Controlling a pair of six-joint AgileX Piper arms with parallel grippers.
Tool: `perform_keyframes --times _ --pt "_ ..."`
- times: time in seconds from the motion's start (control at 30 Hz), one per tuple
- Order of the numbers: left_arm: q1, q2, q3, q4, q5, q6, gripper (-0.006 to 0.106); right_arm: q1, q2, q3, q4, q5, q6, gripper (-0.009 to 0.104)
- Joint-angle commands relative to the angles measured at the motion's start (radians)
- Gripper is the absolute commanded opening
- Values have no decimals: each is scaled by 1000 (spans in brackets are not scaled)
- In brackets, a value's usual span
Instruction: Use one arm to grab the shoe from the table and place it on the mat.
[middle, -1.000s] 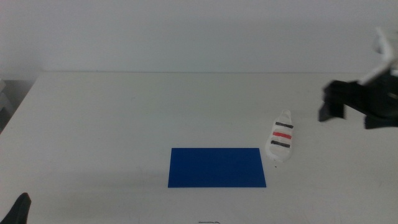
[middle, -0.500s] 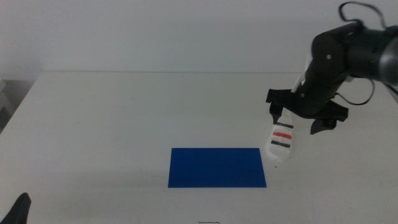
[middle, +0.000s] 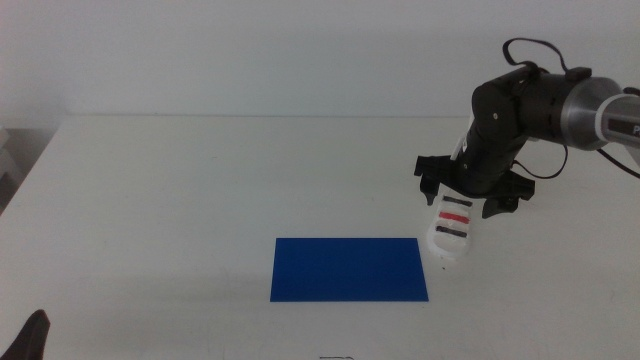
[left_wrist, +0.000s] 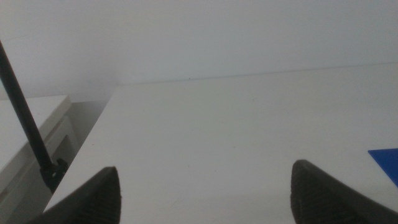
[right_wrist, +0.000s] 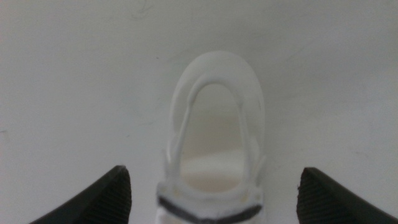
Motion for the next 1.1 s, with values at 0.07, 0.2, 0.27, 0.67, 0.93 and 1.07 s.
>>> perform_keyframes --times 0.07,0.2,0.27,0.67,0.93,1.07 --pt "-1 -19 -3 -9 -83 -15 94 -5 -32 -30 -41 -25 -13 68" --pt "-1 -19 -3 -9 -83 -15 94 -8 -13 -30 -45 -26 -13 68" --pt "-1 -19 -3 -9 -83 -15 94 -8 -5 -30 -45 -26 -13 67" --pt "-1 -19 -3 -9 -83 -15 94 2 -31 -30 -44 21 -28 -1" --pt "-1 -19 -3 -9 -83 -15 94 67 -118 -30 -21 98 57 -1" --pt "-1 -19 -3 -9 -83 -15 94 131 -119 -31 -5 114 119 -1"
